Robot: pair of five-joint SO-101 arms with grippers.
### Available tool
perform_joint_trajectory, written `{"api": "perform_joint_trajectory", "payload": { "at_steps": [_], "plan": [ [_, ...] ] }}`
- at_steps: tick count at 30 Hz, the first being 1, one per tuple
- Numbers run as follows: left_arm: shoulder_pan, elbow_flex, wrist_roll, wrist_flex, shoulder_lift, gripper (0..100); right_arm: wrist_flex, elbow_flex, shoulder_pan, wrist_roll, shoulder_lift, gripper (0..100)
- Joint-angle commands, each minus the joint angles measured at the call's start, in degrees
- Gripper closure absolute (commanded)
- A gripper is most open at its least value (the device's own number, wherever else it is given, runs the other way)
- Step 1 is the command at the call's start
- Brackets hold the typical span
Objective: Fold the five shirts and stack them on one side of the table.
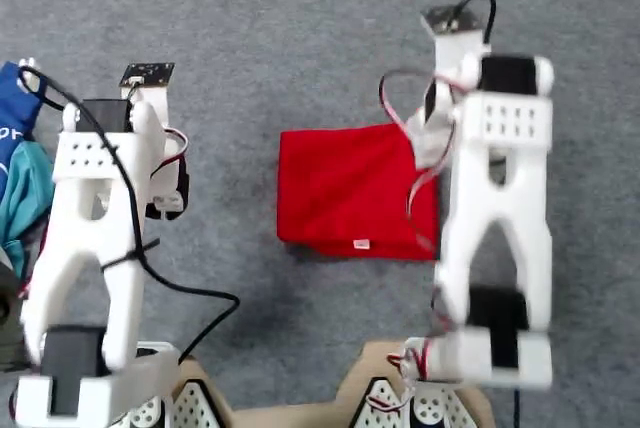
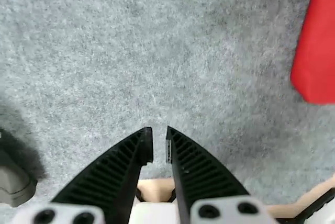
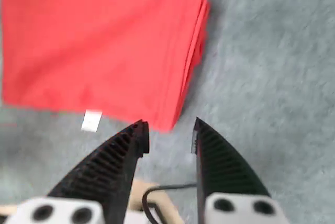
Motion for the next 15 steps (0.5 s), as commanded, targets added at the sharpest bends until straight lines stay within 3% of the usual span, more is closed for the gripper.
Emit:
{"api": "perform_joint_trajectory", "payload": {
  "at_steps": [1,7,12,15],
  "plan": [
    [0.62,-1.85,-2.99,0.53,-12.35,94,0.79,12.44,-2.07,-0.44,-15.96,85.6],
    [-0.09,7.3,-7.21,0.18,-31.69,94,0.44,28.44,-1.36,-2.11,-31.87,85.6],
    [-5.27,13.63,-7.12,0.09,-35.82,94,-4.66,38.02,-1.71,-20.04,-33.01,85.1],
    [-7.3,14.33,-7.03,0.09,-35.82,94,-10.9,42.24,-2.24,-28.66,-29.23,77.9]
  ]
}}
